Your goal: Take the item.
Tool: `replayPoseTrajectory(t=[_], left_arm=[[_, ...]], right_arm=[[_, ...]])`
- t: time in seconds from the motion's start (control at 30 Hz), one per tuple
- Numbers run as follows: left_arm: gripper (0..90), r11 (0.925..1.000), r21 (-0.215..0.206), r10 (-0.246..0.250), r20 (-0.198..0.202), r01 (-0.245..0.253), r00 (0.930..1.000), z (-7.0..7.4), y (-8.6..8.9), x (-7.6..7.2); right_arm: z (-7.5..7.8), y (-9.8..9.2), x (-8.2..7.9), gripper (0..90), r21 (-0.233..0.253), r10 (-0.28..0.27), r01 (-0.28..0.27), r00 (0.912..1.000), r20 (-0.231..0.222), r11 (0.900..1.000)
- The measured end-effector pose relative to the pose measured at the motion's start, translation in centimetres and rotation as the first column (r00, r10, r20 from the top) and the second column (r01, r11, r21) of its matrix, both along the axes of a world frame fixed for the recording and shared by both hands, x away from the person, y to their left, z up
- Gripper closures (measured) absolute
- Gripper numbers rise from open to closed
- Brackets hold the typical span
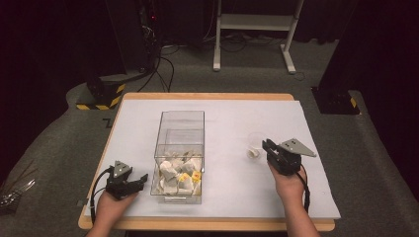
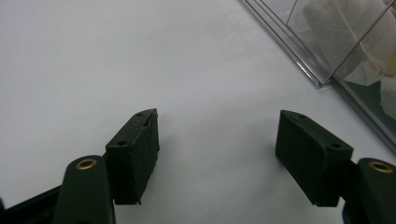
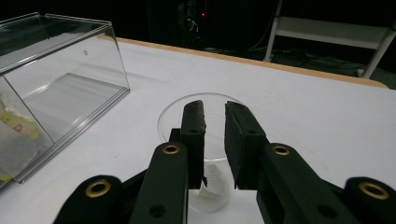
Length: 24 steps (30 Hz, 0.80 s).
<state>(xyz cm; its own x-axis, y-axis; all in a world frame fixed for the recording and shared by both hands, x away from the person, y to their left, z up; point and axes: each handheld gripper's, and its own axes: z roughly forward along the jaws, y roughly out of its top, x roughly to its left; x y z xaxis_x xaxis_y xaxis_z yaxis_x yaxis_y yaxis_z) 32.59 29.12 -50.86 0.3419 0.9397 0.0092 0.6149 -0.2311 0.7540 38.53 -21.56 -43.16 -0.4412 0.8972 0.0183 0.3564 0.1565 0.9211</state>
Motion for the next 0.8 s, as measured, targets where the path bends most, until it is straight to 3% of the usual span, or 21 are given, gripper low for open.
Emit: replayPoseTrajectory(t=[0.5, 0.8], left_arm=[[30.5, 1.0, -0.005, 0.004, 0.002, -0.004, 1.0, 0.0, -0.1, 0.0], [30.5, 1.0, -0.002, 0.004, 0.004, -0.004, 1.0, 0.0, -0.1, 0.0]], right_arm=[[-0.1, 0.2, -1.6, 65.9, -0.014, 0.006, -0.005, 0.9999, 0.015, 1.0], [-1.1, -0.6, -2.6, 60.7, -0.036, 0.001, -0.001, 0.9999, -0.015, 0.999]])
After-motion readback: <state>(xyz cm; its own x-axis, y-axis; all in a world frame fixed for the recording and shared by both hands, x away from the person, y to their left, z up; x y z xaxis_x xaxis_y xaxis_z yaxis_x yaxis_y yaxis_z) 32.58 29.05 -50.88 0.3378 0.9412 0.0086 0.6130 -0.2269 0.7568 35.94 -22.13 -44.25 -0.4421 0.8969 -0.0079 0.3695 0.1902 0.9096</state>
